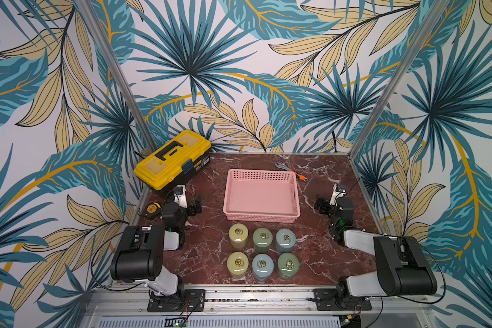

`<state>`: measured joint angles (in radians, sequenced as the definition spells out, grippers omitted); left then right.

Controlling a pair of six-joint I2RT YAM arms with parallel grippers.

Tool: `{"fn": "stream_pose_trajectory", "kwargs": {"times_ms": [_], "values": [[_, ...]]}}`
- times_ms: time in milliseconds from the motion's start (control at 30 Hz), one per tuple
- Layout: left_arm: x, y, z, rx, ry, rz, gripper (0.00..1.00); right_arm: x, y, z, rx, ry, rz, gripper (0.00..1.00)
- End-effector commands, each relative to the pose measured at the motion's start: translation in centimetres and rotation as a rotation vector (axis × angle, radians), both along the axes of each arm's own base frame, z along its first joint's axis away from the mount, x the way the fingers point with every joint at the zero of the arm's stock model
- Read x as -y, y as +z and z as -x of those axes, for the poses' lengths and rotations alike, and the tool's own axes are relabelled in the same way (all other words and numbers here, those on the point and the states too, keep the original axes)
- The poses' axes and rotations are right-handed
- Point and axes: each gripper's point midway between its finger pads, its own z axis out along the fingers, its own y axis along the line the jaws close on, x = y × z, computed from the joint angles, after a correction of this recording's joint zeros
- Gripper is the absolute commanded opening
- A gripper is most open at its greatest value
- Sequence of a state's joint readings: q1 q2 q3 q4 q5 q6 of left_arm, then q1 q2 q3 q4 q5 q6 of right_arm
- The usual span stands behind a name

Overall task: Take the tea canister out of the basket
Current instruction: Reset both arms

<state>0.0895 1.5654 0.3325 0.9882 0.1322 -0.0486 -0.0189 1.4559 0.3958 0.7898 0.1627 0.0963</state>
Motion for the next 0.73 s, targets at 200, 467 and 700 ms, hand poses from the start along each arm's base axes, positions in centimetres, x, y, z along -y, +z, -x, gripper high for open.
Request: {"fn": "stream_pose_trajectory", "kwargs": {"times_ms": [200, 467, 700], "values": [[0.15, 1.11, -0.88, 0.023, -0.005, -0.026, 1.0, -0.35, 0.07, -0.46, 0.034, 0.005, 0.018, 0.99], [0.24, 1.11, -0.86, 0.023, -0.007, -0.029, 1.0, -0.46, 0.22, -0.42, 0.044, 0.008, 0.029, 0.99], [0.4, 1.1, -0.85, 0.023, -0.003, -0.043, 1.0, -1.07, 0.13, -0.5, 0.04, 0.044, 0.03, 0.99]]}}
